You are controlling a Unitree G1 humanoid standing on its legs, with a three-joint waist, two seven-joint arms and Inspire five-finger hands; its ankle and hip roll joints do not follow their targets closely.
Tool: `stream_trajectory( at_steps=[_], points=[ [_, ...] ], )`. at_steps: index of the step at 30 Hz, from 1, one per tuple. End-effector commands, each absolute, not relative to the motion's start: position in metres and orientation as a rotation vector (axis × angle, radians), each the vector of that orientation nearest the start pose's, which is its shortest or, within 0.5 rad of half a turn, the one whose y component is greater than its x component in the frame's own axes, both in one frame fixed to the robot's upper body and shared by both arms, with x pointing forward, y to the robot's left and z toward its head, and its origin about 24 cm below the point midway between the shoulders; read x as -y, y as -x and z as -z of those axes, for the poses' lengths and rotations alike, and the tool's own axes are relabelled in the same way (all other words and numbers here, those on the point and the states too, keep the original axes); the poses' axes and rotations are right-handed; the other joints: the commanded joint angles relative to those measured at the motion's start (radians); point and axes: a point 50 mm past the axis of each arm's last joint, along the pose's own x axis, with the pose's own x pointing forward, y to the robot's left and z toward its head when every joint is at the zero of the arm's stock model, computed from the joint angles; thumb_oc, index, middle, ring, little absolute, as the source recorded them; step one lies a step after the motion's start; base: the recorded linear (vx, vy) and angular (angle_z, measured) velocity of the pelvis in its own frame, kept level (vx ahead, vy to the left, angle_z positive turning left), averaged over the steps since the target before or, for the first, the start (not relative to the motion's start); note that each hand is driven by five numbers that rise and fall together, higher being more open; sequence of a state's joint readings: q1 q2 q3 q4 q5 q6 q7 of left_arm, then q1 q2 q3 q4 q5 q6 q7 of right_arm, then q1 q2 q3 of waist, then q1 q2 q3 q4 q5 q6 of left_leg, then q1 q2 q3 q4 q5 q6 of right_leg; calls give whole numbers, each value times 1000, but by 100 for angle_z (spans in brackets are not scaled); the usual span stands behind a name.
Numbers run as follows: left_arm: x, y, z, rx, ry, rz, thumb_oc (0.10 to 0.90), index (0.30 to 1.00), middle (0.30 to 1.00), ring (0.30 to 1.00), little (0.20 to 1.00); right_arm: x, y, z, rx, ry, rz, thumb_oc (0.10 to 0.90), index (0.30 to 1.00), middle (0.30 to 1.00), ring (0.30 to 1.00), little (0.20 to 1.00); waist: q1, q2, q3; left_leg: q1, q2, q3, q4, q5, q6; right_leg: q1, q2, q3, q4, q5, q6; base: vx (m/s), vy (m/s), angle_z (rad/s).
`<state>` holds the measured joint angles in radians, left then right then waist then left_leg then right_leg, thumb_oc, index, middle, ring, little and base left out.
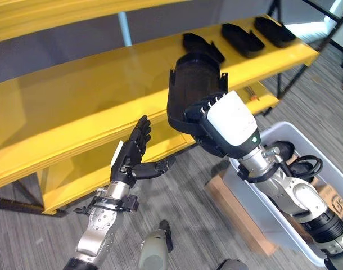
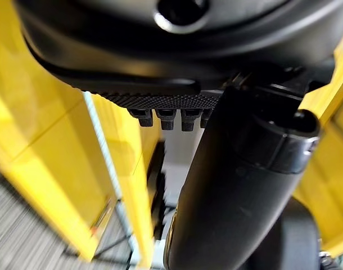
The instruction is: Move parts from the plastic box to the shelf.
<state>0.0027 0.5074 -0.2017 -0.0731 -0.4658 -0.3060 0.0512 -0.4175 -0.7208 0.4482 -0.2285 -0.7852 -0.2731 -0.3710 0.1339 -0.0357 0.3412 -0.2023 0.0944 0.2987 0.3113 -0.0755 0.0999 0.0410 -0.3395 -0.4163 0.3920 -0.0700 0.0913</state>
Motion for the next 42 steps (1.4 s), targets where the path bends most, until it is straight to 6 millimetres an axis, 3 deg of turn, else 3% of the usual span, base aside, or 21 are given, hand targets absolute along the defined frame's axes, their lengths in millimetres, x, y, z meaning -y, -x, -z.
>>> stream_trajectory(
  at_steps=[1,3,5,8,11,14,22,31,37,42],
  points=[
    [-182,-241,-126,481,1,282,900,1000,1000,1000,1000,116,-247,-221,1385,1144,-72,400,300,300,300,300,2,-13,-103,188,-4,54,-145,-62,-64,-40,57,-5,-22,27,42,107,38,55],
    [-184,-241,-125,467,-3,301,900,1000,1000,1000,1000,120,-245,-219,1381,1162,-82,400,300,300,300,300,-17,-25,-108,208,-17,26,-184,-57,-60,-61,125,31,-38,5,40,196,-28,36],
    [-185,-239,-124,456,2,312,900,1000,1000,1000,1000,123,-245,-216,1382,1177,-96,400,300,300,300,300,-28,-33,-112,233,-28,10,-211,-58,-64,-80,160,37,-94,-3,39,201,-61,49],
    [-185,-235,-122,440,12,318,900,1000,1000,1000,1000,125,-246,-215,1376,1204,-127,400,300,300,300,300,-40,-40,-112,273,-46,-3,-228,-79,-68,-128,163,40,-180,45,53,232,-118,40],
    [-181,-231,-120,430,20,358,900,1000,1000,1000,1000,125,-249,-211,1348,1250,-130,400,300,300,300,300,-63,-47,-106,305,-75,-65,-225,-121,-55,-194,175,130,-238,117,84,242,-167,48],
    [-180,-225,-115,420,25,373,900,1000,1000,1000,1000,131,-248,-203,1328,1277,-141,400,300,300,300,300,-78,-47,-116,309,-90,-110,-219,-128,-51,-191,195,191,-263,118,71,251,-209,87],
    [-182,-219,-109,399,60,332,900,1000,1000,1000,1000,129,-262,-202,1273,1315,-175,400,300,300,300,300,-60,-27,-140,303,-48,-69,-169,-121,-101,-88,215,113,-258,18,-8,176,-134,48],
    [-183,-219,-108,388,68,343,900,1000,1000,1000,1000,131,-274,-200,1245,1359,-119,400,300,300,300,300,-45,-18,-143,265,-10,-69,-140,-101,-126,-40,225,95,-248,-39,-38,111,-80,13],
    [-181,-219,-105,358,53,367,900,1000,1000,1000,1000,147,-293,-198,1132,1401,-14,400,300,300,300,300,-43,-16,-146,258,-13,-44,-53,-130,-126,-22,231,68,-213,-80,-65,128,-116,14],
    [-177,-223,-106,358,57,411,900,1000,1000,1000,1000,160,-302,-199,1063,1445,56,400,300,300,300,300,-49,-14,-125,162,48,9,165,-7,-170,6,247,38,-212,-106,-105,54,-86,28]
  ],
)
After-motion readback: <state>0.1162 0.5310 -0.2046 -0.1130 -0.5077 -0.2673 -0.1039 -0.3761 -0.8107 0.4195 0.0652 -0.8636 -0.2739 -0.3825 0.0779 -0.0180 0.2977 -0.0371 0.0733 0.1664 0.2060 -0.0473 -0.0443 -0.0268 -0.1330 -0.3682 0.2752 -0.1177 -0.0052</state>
